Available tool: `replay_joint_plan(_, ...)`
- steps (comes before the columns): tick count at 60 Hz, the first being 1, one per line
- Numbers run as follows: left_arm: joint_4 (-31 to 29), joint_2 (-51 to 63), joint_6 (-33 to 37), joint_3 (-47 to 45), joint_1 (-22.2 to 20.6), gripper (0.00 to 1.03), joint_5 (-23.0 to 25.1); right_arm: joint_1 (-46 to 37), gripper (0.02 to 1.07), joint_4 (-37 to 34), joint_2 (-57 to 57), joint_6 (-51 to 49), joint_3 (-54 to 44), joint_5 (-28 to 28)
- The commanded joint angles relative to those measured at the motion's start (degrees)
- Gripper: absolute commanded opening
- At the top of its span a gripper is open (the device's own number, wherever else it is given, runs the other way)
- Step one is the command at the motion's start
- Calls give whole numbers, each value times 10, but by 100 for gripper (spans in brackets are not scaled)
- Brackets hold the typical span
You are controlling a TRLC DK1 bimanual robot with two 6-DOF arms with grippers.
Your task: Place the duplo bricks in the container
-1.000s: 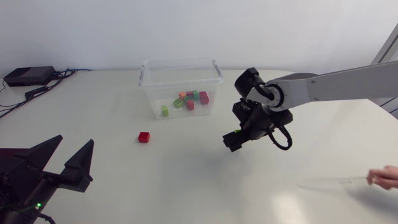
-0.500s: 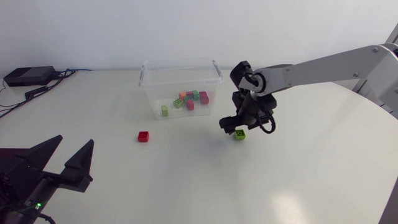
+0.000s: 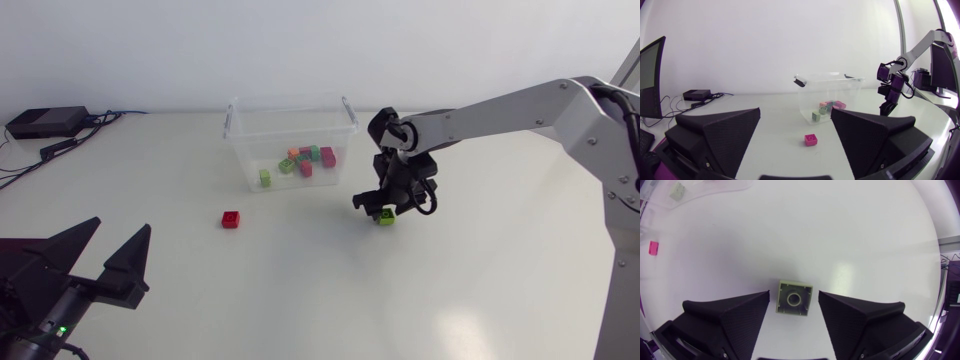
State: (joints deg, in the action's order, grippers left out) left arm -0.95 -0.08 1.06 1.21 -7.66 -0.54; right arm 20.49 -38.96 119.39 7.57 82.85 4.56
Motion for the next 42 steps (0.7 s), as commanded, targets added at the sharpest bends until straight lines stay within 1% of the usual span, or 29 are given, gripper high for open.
replay_joint_plan(1, 3, -7, -14, -10, 2, 99, -3, -3, 48, -3, 22, 18, 10, 1)
replay_joint_plan(4, 2, -7, -14, -10, 1, 99, -3, -4, 36, -2, 25, 18, 11, 1)
replay_joint_plan(13, 3, -7, -14, -10, 1, 99, -3, -2, 31, -1, 9, 14, 2, -1)
replay_joint_plan(15, 3, -7, -14, -10, -1, 99, -3, 1, 28, 1, -2, 12, -1, -3)
replay_joint_plan(23, 3, -7, -16, -10, -2, 99, -3, 10, 28, -6, -65, -2, 5, -6)
replay_joint_plan(29, 4, -7, -17, -11, -2, 99, -3, 14, 28, -33, -98, -9, 36, -10)
replay_joint_plan(32, 14, -8, -17, -10, 0, 99, -3, 16, 28, -41, -109, -12, 53, -10)
replay_joint_plan(42, -5, -1, -35, 56, 5, 99, -3, 24, 29, -68, -126, -23, 145, -21)
